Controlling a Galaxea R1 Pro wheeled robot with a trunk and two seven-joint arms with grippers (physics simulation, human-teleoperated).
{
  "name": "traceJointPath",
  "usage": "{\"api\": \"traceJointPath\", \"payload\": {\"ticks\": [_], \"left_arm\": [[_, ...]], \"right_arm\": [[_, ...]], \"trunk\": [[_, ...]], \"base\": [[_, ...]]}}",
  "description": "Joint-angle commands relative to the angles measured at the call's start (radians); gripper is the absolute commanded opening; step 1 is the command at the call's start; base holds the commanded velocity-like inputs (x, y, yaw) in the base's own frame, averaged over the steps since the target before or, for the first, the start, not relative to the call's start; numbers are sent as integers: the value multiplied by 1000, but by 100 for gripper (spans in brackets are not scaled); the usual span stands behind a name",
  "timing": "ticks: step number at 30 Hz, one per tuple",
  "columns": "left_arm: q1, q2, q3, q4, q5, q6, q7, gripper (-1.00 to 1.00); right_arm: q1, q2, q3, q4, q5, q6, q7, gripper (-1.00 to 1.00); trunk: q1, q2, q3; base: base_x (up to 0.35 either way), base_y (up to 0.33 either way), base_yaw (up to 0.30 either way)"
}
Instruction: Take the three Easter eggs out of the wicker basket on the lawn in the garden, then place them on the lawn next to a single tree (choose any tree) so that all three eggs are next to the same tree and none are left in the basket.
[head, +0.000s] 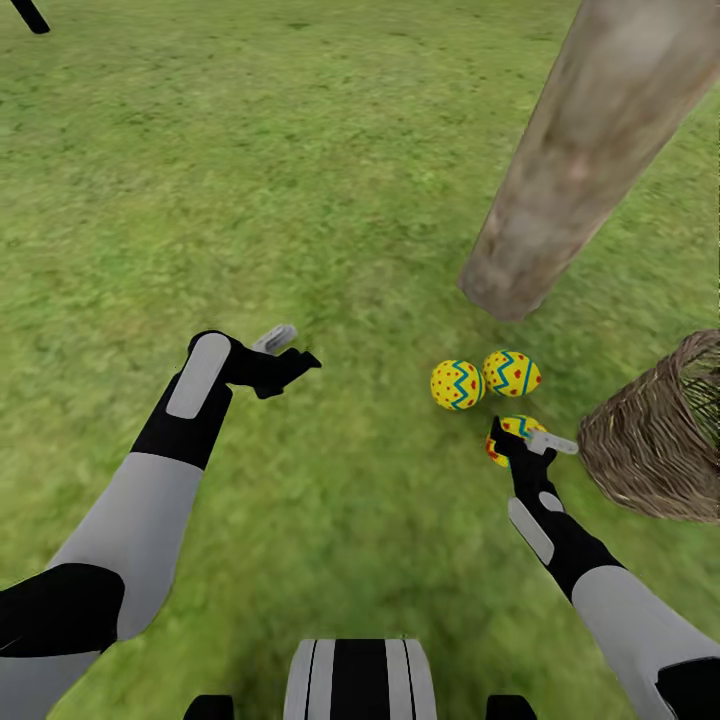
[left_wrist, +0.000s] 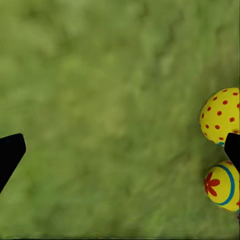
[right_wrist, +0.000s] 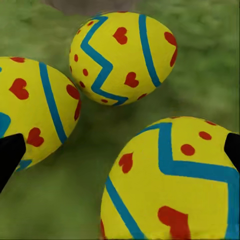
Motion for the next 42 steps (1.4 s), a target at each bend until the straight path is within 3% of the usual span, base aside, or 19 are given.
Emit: {"api": "traceJointPath", "payload": {"ticks": [1, 7, 9, 10, 13, 16, 20, 24, 28, 34, 35, 38, 42], "left_arm": [[-1, 0, -1, -1, 11, 0, 12, 100], [10, 0, -10, 0, 8, -10, 15, 100], [93, -2, -25, -14, 4, -12, 14, 100], [108, -2, -34, -19, 4, -12, 14, 100], [181, 0, -127, -53, -1, -37, 16, 100], [218, 0, -192, -61, -4, -132, 15, 100], [251, 4, -264, -53, 0, -222, 13, 100], [308, 11, -282, -33, 0, -248, 15, 100], [320, 13, -283, 17, 1, -251, 13, 100], [349, 13, -283, 77, -2, -252, 14, 100], [388, 40, -284, 90, -3, -333, 12, 100], [397, 68, -284, 96, -1, -340, 12, 100], [421, 75, -284, 109, -11, -341, 13, 100]], "right_arm": [[0, -2, 9, -29, -6, -5, -18, 100], [3, 11, 17, -87, -3, 5, -62, 100], [17, 19, 18, -175, -4, 71, -82, 100], [23, 20, 18, -195, -4, 91, -85, 100], [114, 25, 19, -369, -5, 208, -99, 100], [190, 35, 28, -499, -6, 252, -110, 100], [260, 41, 63, -585, -6, 271, -107, 100], [286, 42, 98, -604, -6, 271, -103, 100], [302, 41, 117, -620, -6, 254, -104, 100], [321, 42, 125, -639, -6, 156, -105, 100], [350, 42, 127, -642, -6, 85, -97, 100], [354, 42, 155, -643, -6, 59, -98, 100], [356, 42, 171, -644, -5, 53, -101, 100]], "trunk": [[-1, 0, -1], [-1, 0, -1], [-1, 0, -1], [-1, 0, 3], [-3, 1, 15], [-4, 1, 26], [-6, 2, 42], [-7, 3, 57], [-9, 4, 73], [-12, 6, 96], [-12, 6, 101], [-14, 7, 117], [-16, 7, 139]], "base": [[-336, 0, 0], [-244, -11, 0], [-24, -3, 0], [-11, -2, 0], [-5, -1, 0], [-1, 0, 0], [0, 0, 0], [-63, 0, 0], [-299, 0, 0], [-338, 0, 0], [-343, 0, 0], [-343, 0, 0], [-343, 0, 0]]}}
